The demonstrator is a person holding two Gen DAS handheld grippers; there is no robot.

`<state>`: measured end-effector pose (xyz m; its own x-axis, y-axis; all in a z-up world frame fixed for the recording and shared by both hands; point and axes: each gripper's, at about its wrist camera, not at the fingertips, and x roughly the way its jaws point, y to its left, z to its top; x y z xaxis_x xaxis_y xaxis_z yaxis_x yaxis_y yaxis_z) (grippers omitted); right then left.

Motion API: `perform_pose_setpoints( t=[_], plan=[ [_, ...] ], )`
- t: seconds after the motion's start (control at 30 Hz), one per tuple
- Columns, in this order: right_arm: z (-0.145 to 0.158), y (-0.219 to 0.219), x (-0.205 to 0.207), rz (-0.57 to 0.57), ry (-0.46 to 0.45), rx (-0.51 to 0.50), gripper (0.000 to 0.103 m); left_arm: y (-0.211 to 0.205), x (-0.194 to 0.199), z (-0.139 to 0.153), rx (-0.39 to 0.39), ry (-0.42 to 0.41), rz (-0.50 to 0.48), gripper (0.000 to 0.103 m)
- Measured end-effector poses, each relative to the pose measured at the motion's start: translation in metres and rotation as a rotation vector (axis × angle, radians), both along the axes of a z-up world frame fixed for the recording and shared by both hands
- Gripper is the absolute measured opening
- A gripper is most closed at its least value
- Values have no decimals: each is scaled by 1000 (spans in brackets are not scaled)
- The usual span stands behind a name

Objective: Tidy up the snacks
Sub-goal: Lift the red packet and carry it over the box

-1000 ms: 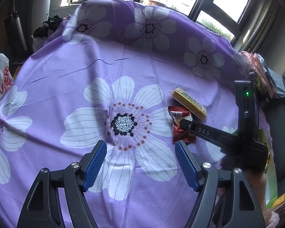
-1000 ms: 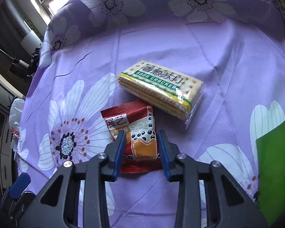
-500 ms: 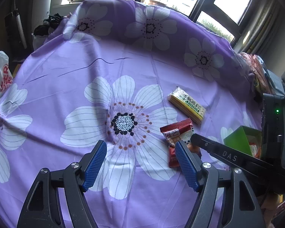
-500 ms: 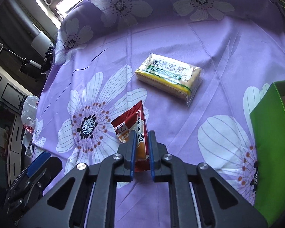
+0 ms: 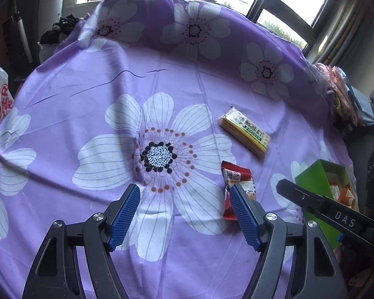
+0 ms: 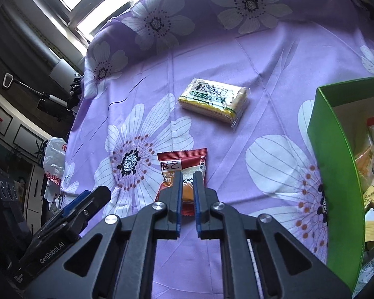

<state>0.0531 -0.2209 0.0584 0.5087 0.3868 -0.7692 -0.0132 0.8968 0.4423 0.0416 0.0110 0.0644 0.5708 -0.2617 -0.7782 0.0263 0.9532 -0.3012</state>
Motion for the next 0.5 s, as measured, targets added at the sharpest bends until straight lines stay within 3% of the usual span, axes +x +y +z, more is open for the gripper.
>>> perform_pose_setpoints(
  t=[0.1,0.5],
  plan=[
    [0,-1,1,-19,-18,-1,57,-10,5,-5,3,9,-26,74],
    [-10,-16,10,-36,29,187,59,-33,19,-22,-50,58,-110,74]
  ],
)
